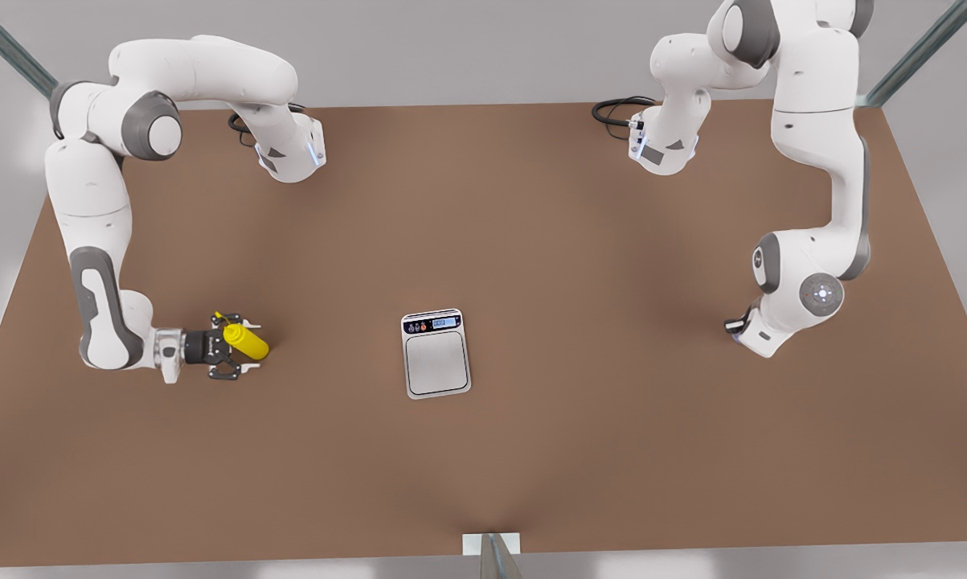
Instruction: Move cup to the weight, pick up sauce bottle, pour sauce
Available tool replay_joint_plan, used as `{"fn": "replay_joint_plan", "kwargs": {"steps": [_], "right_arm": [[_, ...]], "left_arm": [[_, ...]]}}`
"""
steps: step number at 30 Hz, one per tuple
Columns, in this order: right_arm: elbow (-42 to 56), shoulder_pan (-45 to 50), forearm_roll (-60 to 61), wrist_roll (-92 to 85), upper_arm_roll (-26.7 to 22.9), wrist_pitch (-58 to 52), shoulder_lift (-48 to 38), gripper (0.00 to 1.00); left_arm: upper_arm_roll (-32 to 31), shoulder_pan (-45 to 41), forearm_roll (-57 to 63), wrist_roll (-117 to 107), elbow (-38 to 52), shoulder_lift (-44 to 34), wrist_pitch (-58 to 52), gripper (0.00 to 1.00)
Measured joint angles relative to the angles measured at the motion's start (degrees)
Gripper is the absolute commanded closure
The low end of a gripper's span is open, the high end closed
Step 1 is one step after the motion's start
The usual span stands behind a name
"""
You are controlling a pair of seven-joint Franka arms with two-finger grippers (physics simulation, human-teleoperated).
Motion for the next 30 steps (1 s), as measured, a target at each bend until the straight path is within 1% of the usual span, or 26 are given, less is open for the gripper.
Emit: {"fn": "replay_joint_plan", "kwargs": {"steps": [1,2,3,5,6,8,13,17,22,27,30], "right_arm": [[0.0,0.1,0.0,-0.1,0.0,0.0,0.1,0.0],[0.0,0.2,0.0,-0.7,0.0,0.0,0.1,0.07],[0.0,0.2,0.1,-0.7,0.0,0.0,0.1,0.23],[0.0,0.2,0.1,-0.7,0.0,0.0,0.1,0.29],[0.0,0.1,0.1,-0.7,0.0,0.0,0.1,0.29],[0.0,0.1,0.1,-0.7,0.0,0.0,0.1,0.34],[0.1,0.0,0.1,-0.6,0.0,0.0,0.1,0.38],[0.3,0.0,0.1,-0.5,0.0,-0.1,0.1,0.38],[0.6,-0.3,0.1,0.0,0.0,-0.5,-0.1,0.4],[2.4,-0.7,-0.1,3.0,-0.2,-2.9,-0.6,0.4],[4.5,-0.4,-0.1,9.2,-0.2,-3.7,-2.7,0.4]], "left_arm": [[-1.2,-0.1,-0.3,-1.6,0.2,0.0,0.0,0.79],[-2.5,0.0,-0.6,-3.3,0.4,0.0,0.0,0.79],[-3.0,-0.4,-0.9,-4.5,0.5,0.0,0.1,0.79],[-3.0,-3.3,-1.3,-8.4,0.7,0.0,0.3,0.79],[-3.0,-4.3,-1.4,-9.9,0.7,0.0,0.3,0.79],[-3.0,-7.6,-1.7,-13.3,1.3,0.0,0.3,0.79],[-4.1,-11.1,-2.1,-19.0,2.5,0.2,0.4,0.79],[-5.1,-11.6,-2.7,-20.2,3.6,0.7,1.1,0.79],[-5.2,-15.7,-3.5,-26.5,6.6,2.5,0.8,0.79],[-5.2,-20.0,-4.2,-32.7,10.3,4.8,0.0,0.79],[-5.2,-22.5,-4.6,-36.8,13.0,6.2,-0.4,0.79]]}}
